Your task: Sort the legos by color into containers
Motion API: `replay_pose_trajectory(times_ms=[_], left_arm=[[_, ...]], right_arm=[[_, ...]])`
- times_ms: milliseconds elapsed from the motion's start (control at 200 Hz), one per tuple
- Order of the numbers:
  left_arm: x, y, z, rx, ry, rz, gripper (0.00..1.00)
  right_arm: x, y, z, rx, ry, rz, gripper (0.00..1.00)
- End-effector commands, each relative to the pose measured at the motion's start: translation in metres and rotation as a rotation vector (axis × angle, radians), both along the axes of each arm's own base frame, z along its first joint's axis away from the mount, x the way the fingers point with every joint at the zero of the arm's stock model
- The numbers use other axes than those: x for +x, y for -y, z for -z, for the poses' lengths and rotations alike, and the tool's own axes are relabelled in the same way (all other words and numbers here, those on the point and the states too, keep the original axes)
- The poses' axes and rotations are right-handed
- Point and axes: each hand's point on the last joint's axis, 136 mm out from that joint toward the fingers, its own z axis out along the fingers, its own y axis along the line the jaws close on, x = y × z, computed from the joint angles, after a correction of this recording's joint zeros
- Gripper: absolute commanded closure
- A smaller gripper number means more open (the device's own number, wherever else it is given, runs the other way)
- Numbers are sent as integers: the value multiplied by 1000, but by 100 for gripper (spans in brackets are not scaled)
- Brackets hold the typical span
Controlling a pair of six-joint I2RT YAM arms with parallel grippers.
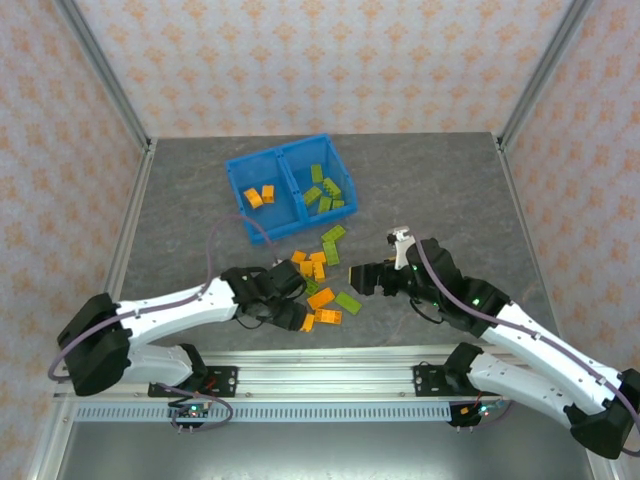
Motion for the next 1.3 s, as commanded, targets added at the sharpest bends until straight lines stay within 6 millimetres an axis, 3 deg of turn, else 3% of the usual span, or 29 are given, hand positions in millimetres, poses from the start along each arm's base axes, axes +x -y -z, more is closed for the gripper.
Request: replay_pose_trajectory(times_ms=[0,375,601,721,816,1001,1126,1296], left_arm=[[3,25,6,-68,-4,91,25],[-2,0,36,18,-10,26,46],[1,-5,45,35,4,-21,45],[4,-14,47,95,17,-28,37],[5,-14,47,94,26,-32,37],[10,-11,45,77,47,-40,55],[19,-8,28,39,85,-91,62],[50,-16,-26,-98,153,-195,62]], right_arm=[[0,-2,-1,19,2,1,1],[2,0,-3,14,7,18,1],[1,1,-5,12,-1,18,1],[0,0,-7,17,-2,16,1],[0,0,-8,20,-3,14,1],[-1,0,-9,26,-10,18,1],[-5,0,-10,26,-17,2,1],[-25,-19,-15,97,-38,-151,1]])
